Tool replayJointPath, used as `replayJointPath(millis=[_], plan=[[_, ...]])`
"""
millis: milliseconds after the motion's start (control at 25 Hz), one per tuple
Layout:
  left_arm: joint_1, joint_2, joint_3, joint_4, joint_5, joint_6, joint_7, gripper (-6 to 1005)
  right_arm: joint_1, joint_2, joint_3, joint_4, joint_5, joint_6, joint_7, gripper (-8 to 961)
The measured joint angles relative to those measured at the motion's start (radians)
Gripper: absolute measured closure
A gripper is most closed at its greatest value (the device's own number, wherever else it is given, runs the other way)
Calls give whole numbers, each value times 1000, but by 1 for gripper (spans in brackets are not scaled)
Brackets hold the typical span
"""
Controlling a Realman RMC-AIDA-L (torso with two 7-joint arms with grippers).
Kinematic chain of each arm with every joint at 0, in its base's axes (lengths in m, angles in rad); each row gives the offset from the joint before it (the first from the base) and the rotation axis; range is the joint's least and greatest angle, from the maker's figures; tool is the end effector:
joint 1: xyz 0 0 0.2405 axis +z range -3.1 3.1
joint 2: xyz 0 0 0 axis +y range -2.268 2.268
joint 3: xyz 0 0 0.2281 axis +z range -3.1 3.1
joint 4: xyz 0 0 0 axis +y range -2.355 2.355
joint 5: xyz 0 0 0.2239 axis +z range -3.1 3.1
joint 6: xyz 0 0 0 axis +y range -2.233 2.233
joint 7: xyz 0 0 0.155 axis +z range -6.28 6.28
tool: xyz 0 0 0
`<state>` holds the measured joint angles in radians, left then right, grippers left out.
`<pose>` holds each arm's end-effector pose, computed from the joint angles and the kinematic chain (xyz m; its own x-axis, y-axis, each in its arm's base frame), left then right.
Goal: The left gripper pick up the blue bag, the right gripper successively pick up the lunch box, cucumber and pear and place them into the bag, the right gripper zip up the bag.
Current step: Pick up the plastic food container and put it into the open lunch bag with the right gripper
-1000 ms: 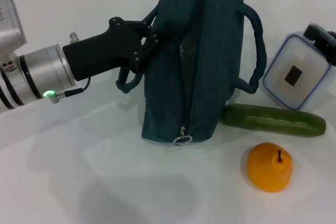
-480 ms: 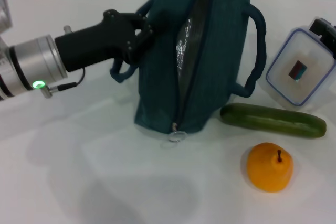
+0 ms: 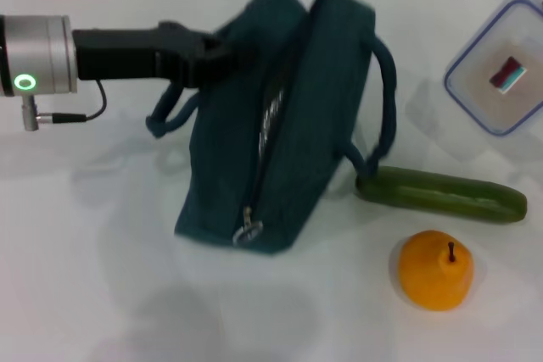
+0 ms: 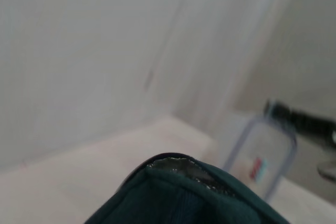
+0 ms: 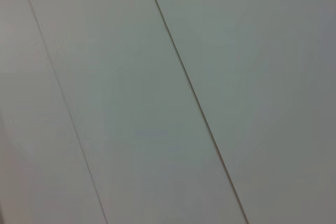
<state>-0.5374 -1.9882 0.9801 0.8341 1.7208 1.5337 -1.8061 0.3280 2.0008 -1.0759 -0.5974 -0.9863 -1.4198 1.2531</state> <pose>-0.1901 0.3620 0.0409 0.7051 0.4607 0.5390 0.5527 -0.8333 -0.0107 0.2472 0.3425 0.0680 0.4214 -0.0806 -0.9033 -0.6609 -0.7093 -0.2450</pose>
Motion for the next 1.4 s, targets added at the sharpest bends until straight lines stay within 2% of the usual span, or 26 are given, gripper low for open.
replayJointPath(millis=[160, 200, 360, 480, 800, 1080, 1400], plan=[[4, -13, 0, 70, 50, 59, -70, 960, 9, -5, 12, -11, 1, -32, -1, 865], [16, -27, 0, 103, 51, 72, -76, 960, 11, -6, 15, -25, 3, -43, -1, 865], [31, -42, -2, 128, 51, 75, -78, 960, 28, -2, 22, -46, 3, -55, 0, 865], [35, -47, -5, 124, 52, 69, -75, 960, 68, 1, 23, -48, 4, -61, 4, 864], [36, -62, -2, 110, 78, 6, -65, 960, 239, -7, -6, -44, -5, -111, 75, 864], [22, -67, 0, 89, 79, 1, -41, 960, 391, 10, -87, 6, -15, -140, 94, 864], [10, -72, -2, 81, 80, -12, -25, 960, 402, 18, -134, 12, -17, -123, 95, 863]])
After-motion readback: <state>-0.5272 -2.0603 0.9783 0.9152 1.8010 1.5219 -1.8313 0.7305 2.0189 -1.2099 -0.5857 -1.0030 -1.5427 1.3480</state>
